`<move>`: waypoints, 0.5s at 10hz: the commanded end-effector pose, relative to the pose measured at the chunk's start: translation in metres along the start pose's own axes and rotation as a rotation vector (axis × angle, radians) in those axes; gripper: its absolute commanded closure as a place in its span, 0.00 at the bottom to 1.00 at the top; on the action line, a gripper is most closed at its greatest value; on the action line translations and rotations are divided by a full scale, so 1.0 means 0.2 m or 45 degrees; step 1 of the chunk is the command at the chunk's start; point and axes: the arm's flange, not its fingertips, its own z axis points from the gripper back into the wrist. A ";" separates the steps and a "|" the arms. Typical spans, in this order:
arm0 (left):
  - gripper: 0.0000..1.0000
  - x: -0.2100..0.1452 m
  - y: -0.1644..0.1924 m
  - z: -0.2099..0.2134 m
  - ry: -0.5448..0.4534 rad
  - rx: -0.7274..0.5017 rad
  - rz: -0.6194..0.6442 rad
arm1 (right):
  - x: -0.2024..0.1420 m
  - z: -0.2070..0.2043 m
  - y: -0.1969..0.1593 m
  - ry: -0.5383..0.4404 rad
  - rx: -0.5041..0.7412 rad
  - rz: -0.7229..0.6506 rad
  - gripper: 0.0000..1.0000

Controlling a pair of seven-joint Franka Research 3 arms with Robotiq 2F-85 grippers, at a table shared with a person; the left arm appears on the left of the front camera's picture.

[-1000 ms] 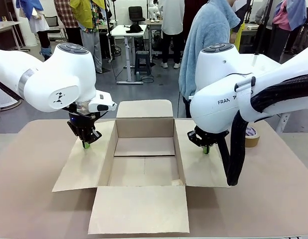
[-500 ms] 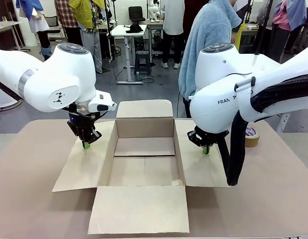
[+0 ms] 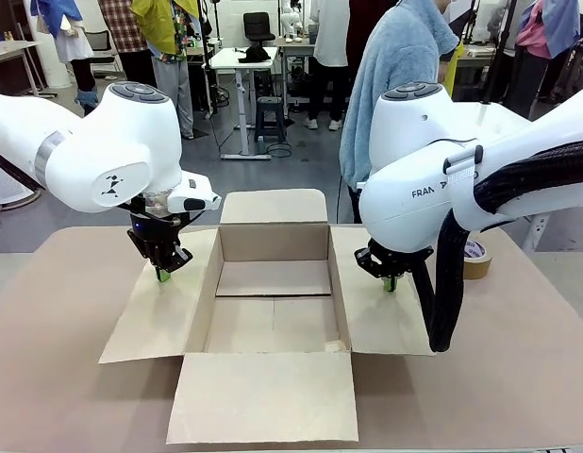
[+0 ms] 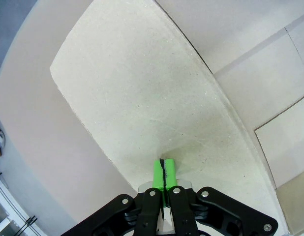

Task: Wrap the clocks to prevent damage.
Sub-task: Once the human has placed the objects inside and stepped back, release both hands from the side flaps of the Package Box.

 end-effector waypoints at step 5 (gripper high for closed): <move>1.00 0.00 0.00 0.00 0.006 0.004 -0.002 | -0.01 -0.01 0.00 0.005 -0.003 -0.003 0.99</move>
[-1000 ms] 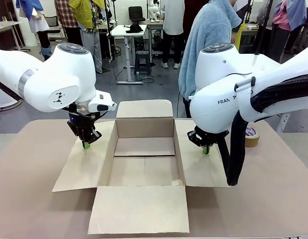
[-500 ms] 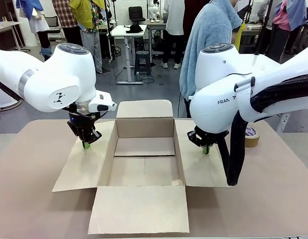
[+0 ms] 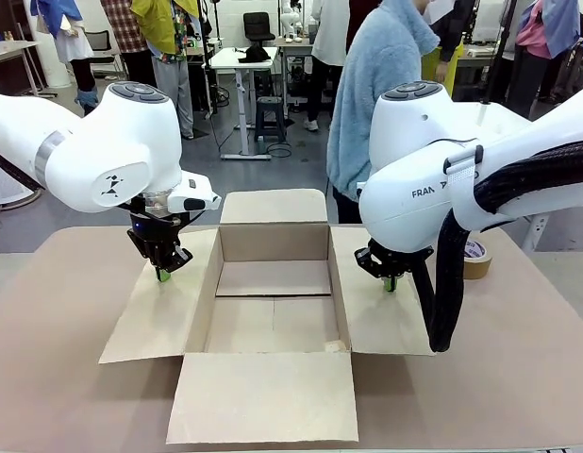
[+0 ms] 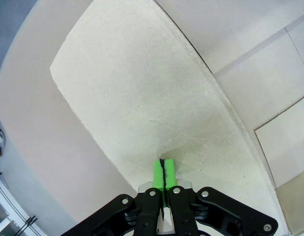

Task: Wrap the clocks to prevent damage.
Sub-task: Once the human has placed the objects inside and stepped back, release both hands from the side flaps of the Package Box.

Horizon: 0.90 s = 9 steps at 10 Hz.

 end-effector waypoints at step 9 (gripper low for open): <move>1.00 0.00 0.00 0.00 0.006 0.004 -0.002 | -0.01 -0.01 0.00 0.005 -0.003 -0.003 0.99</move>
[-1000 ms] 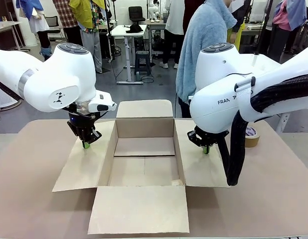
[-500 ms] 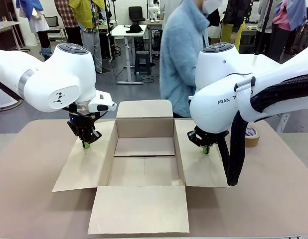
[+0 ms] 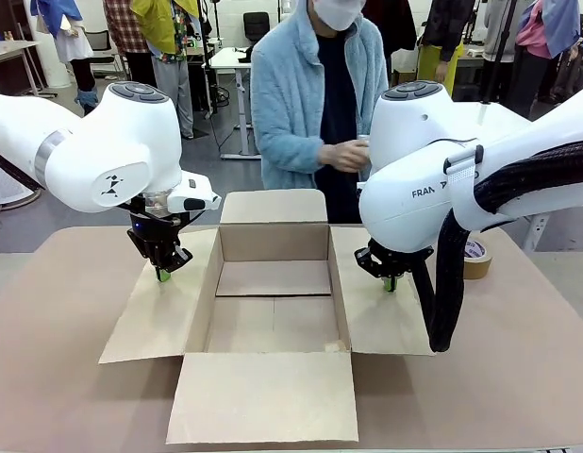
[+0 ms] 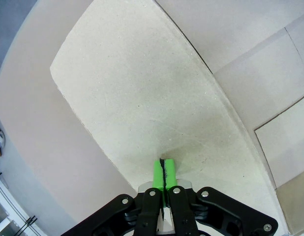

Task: Wrap the clocks to prevent damage.
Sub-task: Once the human has placed the objects inside and stepped back, release both hands from the side flaps of the Package Box.

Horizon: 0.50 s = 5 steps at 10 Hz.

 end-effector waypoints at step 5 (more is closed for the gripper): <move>1.00 0.00 0.00 0.00 0.006 0.004 -0.002 | -0.01 -0.01 0.00 0.005 -0.003 -0.003 0.99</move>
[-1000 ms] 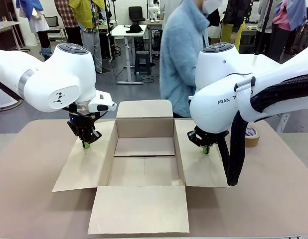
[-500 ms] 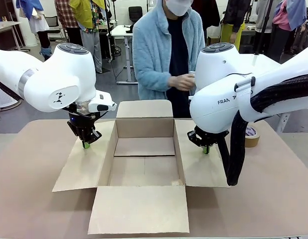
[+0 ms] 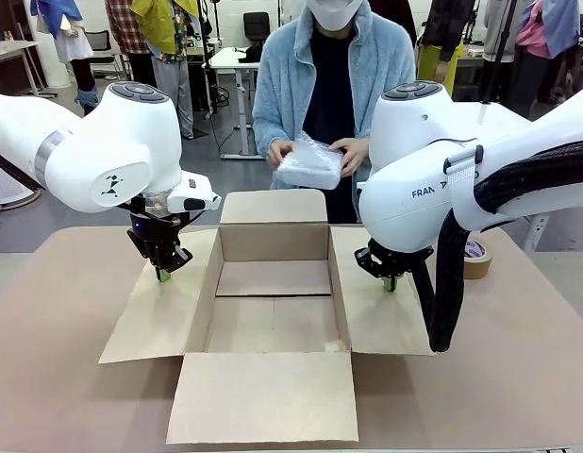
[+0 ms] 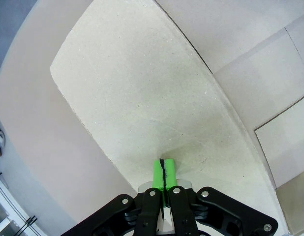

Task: Wrap the clocks to prevent damage.
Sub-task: Once the human has placed the objects inside and stepped back, release both hands from the side flaps of the Package Box.

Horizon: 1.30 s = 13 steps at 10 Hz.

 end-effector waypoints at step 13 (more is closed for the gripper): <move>1.00 0.00 0.00 0.00 0.006 0.004 -0.002 | -0.01 -0.01 0.00 0.005 -0.003 -0.003 0.99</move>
